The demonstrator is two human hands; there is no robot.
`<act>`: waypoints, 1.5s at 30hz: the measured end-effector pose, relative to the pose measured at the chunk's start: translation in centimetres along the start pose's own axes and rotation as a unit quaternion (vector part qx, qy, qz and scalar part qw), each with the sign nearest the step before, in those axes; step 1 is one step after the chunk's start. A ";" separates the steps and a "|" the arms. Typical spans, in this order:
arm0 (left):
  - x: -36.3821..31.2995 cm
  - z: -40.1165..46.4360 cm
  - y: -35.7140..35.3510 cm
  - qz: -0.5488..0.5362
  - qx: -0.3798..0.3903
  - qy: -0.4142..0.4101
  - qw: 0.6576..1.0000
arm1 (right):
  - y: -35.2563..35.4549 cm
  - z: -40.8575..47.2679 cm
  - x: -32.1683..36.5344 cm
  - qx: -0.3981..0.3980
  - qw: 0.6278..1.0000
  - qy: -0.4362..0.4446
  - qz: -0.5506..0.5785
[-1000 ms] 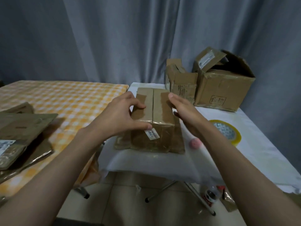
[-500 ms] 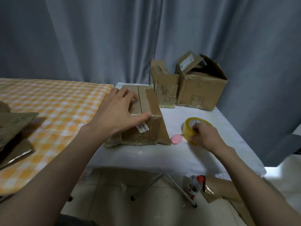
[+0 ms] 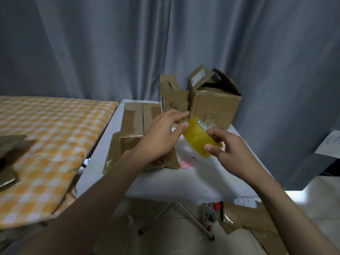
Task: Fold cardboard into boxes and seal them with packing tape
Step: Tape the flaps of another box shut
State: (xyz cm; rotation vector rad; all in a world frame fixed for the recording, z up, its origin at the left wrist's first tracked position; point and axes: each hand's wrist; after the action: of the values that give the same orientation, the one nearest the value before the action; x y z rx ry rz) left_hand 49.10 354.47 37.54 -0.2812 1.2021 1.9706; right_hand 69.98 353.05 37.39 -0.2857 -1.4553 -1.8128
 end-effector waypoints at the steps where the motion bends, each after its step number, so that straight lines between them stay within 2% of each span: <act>1: -0.2 0.1 -0.2 -0.009 -0.002 -0.002 1.000 | 0.0 -0.1 0.1 0.001 1.000 0.000 0.010; 13: -1.2 -0.3 -1.0 -0.018 -0.124 -0.054 0.991 | -0.2 -0.2 -0.2 0.014 0.999 -0.005 0.034; 17: -1.4 -0.5 -1.1 -0.008 -0.127 -0.066 0.990 | -0.4 -0.2 -0.1 0.021 0.999 -0.006 0.032; 24: -1.7 -0.6 -1.3 -0.011 -0.119 -0.025 0.992 | -0.7 -0.2 0.3 0.033 0.999 0.001 0.008; 28: -1.9 -0.6 -1.4 0.005 -0.088 -0.015 0.996 | -0.4 -0.3 0.8 0.031 0.999 -0.006 0.036; 35: -2.4 -0.7 -0.5 -0.148 -0.045 0.094 0.984 | 0.8 0.2 0.9 0.020 0.991 -0.082 0.104; 39: -2.0 -0.5 1.8 -0.237 -0.024 0.175 0.955 | 0.6 0.6 1.0 0.087 0.954 -0.106 0.267; 43: -0.4 -0.8 5.7 -0.242 -0.102 0.213 0.941 | 0.5 1.5 0.6 0.093 0.918 -0.148 0.356; 45: 0.5 -1.6 7.5 -0.232 -0.114 0.238 0.936 | 0.5 2.1 0.3 0.085 0.940 -0.137 0.301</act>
State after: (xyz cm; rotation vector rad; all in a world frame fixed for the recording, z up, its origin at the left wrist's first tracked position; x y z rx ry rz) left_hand 43.03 351.63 41.27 -1.1101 1.0600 1.6595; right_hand 69.48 354.83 38.58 -0.8250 -1.4874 -1.1759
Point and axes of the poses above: each hand's wrist, its own z-axis towards the middle knuckle, its own y-axis out of the back of the hand, x = y × z, and after that the axes turned 2 degrees about -y, right-handed
